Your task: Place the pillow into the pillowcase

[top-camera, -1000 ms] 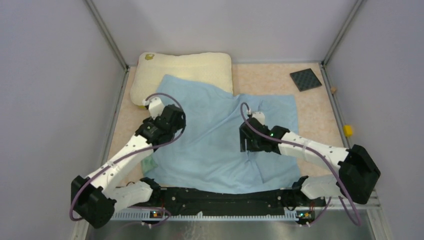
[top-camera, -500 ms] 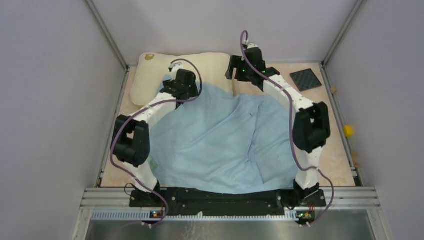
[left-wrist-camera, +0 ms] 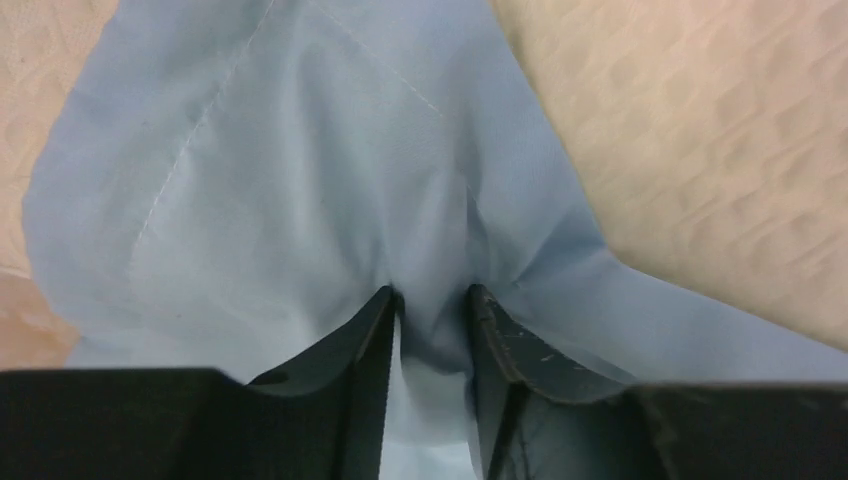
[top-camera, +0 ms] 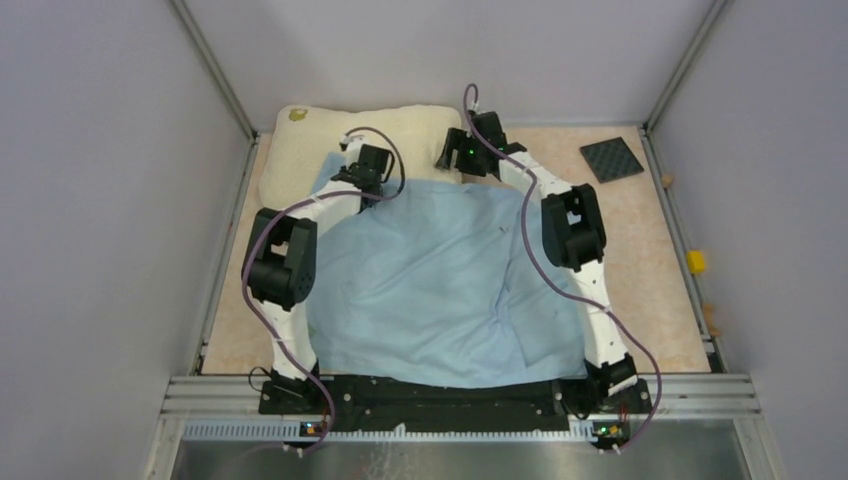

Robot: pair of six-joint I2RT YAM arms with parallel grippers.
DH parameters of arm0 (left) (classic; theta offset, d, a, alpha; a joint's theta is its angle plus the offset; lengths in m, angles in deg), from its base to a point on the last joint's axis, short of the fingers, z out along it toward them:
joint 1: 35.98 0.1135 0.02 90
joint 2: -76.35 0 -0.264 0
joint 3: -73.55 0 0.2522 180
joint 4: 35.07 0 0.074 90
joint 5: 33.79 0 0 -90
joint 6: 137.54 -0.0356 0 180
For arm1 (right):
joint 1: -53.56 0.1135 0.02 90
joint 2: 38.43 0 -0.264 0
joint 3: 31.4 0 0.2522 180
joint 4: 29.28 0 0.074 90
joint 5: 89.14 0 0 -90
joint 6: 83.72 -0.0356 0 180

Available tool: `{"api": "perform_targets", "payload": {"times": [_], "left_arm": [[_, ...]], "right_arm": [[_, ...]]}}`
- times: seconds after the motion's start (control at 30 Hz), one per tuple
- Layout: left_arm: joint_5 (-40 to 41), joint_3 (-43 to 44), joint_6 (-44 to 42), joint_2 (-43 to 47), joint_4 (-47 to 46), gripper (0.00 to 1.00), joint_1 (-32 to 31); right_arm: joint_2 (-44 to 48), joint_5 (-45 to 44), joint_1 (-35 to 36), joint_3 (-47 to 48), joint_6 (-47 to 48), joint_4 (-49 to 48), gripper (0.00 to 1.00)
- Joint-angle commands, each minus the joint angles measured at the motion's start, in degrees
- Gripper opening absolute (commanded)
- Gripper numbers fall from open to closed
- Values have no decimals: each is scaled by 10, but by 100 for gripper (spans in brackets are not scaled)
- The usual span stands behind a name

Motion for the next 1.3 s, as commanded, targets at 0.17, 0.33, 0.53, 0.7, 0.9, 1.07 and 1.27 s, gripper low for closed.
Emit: {"api": "perform_targets", "payload": {"times": [0.17, 0.33, 0.53, 0.7, 0.9, 1.07, 1.27], "left_arm": [[16, -156, 56, 140, 41, 6, 20], [-19, -249, 91, 201, 21, 1, 20], [-53, -292, 122, 213, -26, 0, 20], [-50, -290, 135, 196, -36, 0, 25], [-31, -250, 148, 154, -10, 0, 62], [-25, -188, 122, 101, -9, 0, 121], [8, -84, 83, 19, 5, 0, 179]], "right_arm": [[27, 52, 6, -14, -61, -62, 10], [31, -3, 16, 116, -55, 12, 0], [68, -68, 35, 210, -60, 2, 0], [115, -114, 39, 212, -66, -43, 0], [160, -121, 35, 262, -47, -21, 0], [256, -110, 24, 252, -31, 29, 0], [404, -84, -39, 156, -33, 126, 0]]}}
